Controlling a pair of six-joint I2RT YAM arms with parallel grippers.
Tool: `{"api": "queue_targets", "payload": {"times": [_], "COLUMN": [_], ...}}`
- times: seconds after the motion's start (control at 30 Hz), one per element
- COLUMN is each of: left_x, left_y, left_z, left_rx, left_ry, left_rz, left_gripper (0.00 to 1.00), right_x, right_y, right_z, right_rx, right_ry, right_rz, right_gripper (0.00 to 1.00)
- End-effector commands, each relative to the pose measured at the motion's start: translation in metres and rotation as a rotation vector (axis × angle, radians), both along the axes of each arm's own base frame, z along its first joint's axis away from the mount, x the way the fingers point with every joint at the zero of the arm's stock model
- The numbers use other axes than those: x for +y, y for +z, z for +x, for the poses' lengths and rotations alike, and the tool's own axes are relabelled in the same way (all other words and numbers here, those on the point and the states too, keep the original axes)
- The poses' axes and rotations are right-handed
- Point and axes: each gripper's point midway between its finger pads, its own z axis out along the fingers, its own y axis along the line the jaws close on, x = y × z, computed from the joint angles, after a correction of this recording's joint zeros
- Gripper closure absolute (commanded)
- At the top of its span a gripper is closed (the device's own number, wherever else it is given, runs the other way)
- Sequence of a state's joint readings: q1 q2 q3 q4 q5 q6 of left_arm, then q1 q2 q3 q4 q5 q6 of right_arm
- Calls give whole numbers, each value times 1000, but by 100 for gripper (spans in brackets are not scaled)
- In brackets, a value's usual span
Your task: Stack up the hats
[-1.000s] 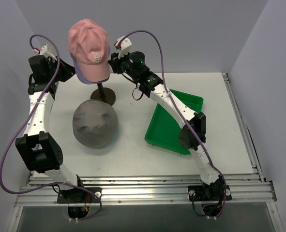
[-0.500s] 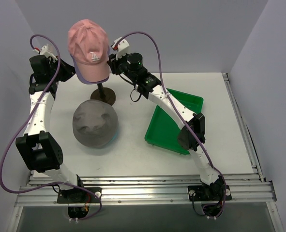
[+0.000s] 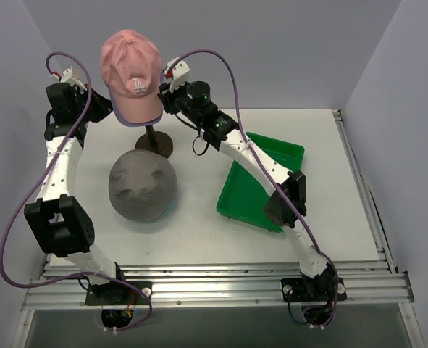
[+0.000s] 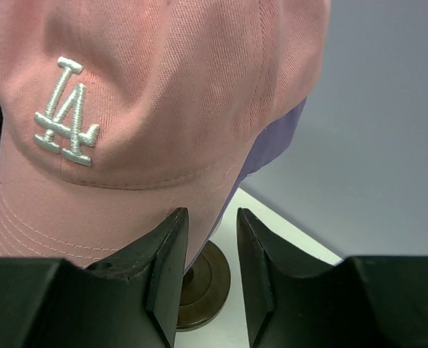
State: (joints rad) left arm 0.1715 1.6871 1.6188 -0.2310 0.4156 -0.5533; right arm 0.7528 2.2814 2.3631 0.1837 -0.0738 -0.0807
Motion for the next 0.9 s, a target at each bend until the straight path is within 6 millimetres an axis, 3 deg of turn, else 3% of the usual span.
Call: {"api": "queue_targets", "payload": {"times": [0.0, 0.53, 0.73, 0.77, 0.8, 0.83, 0.87], "left_x": [-32, -41, -37, -33, -29, -28, -26], "left_y": [30, 34, 29, 28, 29, 28, 30], "left_z": [4, 5, 6, 7, 7, 7, 7], "left_rx": [-93, -101, -88, -86, -88, -89, -98], "left_ry": [-98, -108, -96, -90, -81, -79, -76], "left_rz": [-4, 2, -6, -7, -11, -12, -12], "left_gripper": [96, 96, 94, 92, 91, 91, 91], "right_x": [28, 41, 26, 24, 14, 7, -5], "right_y": [56, 39, 46, 32, 49, 52, 73], "right_z": [-52, -55, -57, -57, -63, -63, -70], "right_rx": [-80, -41, -43, -28, -51, -55, -87], "right_ry": [141, 197, 171, 169, 161, 143, 134], "right_rz": [91, 76, 71, 53, 69, 72, 102], "right_gripper": [70, 70, 71, 71, 70, 70, 70]}}
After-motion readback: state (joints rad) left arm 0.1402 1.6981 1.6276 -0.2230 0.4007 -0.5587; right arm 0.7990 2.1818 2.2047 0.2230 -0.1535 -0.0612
